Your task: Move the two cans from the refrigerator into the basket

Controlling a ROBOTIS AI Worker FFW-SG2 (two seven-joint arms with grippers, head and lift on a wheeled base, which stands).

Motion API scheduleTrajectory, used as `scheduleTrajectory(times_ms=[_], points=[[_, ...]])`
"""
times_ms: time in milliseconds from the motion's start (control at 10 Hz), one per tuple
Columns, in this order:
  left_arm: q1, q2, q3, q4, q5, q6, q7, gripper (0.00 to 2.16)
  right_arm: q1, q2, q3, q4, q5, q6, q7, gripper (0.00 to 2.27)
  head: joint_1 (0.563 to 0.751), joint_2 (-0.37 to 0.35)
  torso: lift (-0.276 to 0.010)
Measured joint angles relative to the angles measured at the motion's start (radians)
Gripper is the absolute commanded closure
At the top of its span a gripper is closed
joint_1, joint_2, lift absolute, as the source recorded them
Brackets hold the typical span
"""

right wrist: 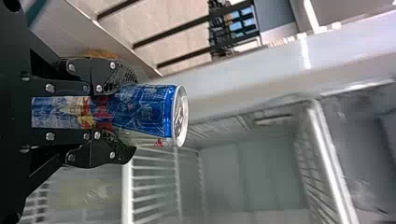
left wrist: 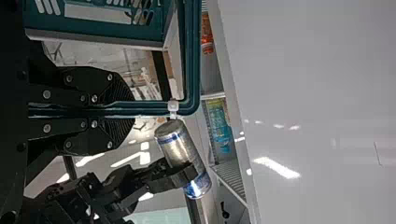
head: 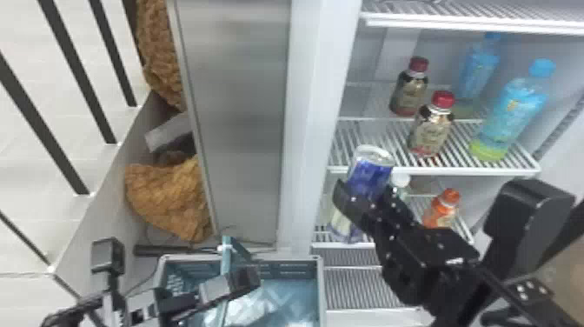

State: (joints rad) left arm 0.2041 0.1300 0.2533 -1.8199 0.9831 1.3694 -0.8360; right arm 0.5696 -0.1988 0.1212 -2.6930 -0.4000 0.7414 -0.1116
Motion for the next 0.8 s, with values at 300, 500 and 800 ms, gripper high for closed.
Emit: scheduleTrajectory(times_ms=[300, 500, 800], points=[[0.001, -0.003, 0.004, 0.0, 0.002, 0.0, 0.0, 1.19, 0.014, -0.005, 0.016, 0.007, -0.036, 0.105, 0.055, 1.29, 0.695, -0.008, -0.031], [0.002, -0.006, 0.008, 0.0, 0.003, -0.002, 0.0, 1.19, 0.029, -0.007, 0.022, 0.016, -0.04, 0.161, 0.075, 1.29, 0.695, 0.006, -0.031], [0.002, -0.007, 0.008, 0.0, 0.004, -0.002, 0.0, 1.19, 0.012, -0.007, 0.036, 0.095, -0.055, 0.227, 0.121, 1.13, 0.695, 0.029, -0.031]])
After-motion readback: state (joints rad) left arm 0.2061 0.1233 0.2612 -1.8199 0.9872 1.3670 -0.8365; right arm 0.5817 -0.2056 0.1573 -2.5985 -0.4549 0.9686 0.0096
